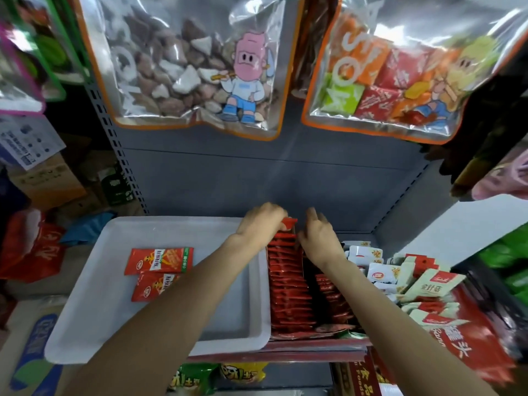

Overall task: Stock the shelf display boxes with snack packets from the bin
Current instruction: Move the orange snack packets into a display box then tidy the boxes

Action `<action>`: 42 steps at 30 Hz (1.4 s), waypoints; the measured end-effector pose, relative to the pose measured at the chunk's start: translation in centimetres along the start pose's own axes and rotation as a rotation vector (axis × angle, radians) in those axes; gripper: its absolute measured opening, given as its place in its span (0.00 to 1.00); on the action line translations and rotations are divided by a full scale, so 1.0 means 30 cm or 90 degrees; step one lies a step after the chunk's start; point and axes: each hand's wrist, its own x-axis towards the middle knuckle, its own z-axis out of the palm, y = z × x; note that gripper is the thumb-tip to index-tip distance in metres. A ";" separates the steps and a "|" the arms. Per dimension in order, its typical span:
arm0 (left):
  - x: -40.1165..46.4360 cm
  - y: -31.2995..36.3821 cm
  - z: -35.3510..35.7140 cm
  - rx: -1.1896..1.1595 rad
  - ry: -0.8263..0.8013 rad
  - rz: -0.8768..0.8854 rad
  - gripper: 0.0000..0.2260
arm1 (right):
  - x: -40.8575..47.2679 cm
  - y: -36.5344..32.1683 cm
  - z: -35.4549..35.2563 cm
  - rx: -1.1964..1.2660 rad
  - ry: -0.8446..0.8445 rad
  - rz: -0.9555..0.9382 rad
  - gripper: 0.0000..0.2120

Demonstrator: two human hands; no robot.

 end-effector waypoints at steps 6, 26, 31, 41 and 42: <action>0.044 -0.012 0.050 -0.084 -0.089 -0.043 0.09 | 0.021 0.014 0.015 0.005 -0.081 -0.053 0.14; -0.498 -0.682 0.103 -0.176 -0.045 -0.480 0.16 | -0.048 -0.416 0.468 0.024 -0.277 -0.161 0.21; -0.544 -0.747 0.153 -0.279 -0.075 -0.552 0.22 | -0.099 -0.432 0.650 0.048 -0.404 -0.057 0.23; -0.520 -0.729 0.050 -0.363 0.064 -0.443 0.08 | -0.118 -0.412 0.546 0.060 -0.230 -0.099 0.21; -0.503 -0.704 0.023 -0.382 0.104 -0.422 0.07 | -0.116 -0.403 0.514 0.043 -0.195 -0.128 0.21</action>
